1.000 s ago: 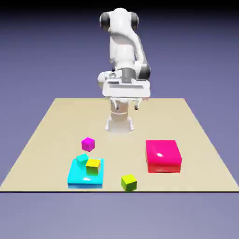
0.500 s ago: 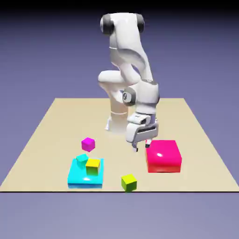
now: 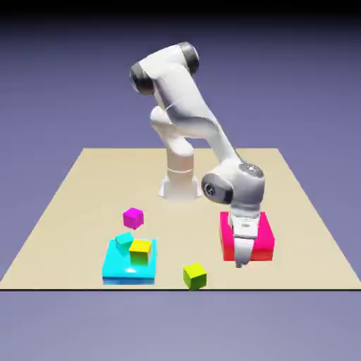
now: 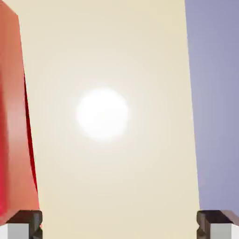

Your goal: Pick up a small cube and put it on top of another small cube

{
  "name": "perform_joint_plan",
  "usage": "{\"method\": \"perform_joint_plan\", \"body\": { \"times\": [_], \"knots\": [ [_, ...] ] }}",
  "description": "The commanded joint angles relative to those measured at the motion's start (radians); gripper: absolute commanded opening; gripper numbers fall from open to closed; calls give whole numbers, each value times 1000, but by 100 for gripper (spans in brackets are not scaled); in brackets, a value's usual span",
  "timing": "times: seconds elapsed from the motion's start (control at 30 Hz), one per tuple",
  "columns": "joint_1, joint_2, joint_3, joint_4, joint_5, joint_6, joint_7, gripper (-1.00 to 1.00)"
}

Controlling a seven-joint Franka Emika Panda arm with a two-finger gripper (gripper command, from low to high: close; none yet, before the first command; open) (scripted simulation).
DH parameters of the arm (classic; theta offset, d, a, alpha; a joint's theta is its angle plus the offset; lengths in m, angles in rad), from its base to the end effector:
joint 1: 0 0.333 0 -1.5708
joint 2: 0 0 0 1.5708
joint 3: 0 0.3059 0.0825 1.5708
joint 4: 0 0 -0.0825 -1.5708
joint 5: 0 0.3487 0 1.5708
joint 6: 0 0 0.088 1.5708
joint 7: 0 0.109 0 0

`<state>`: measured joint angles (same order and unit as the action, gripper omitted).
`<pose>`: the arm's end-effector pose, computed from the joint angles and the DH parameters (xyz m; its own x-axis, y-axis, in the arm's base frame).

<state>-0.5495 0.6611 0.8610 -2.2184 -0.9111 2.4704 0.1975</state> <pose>0.4765 0.1736 0.1854 0.7069 0.7071 -0.0156 0.7073 -0.7065 0.0248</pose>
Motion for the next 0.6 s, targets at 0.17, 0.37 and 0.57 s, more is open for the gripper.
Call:
{"method": "perform_joint_plan", "body": {
  "times": [0.17,0.37,0.57],
  "knots": [
    [-169,214,166,63,-170,-153,-130,0],
    [-387,424,346,72,-350,-350,-298,0],
    [-604,586,499,29,-501,-547,-465,0]
  ]
}}
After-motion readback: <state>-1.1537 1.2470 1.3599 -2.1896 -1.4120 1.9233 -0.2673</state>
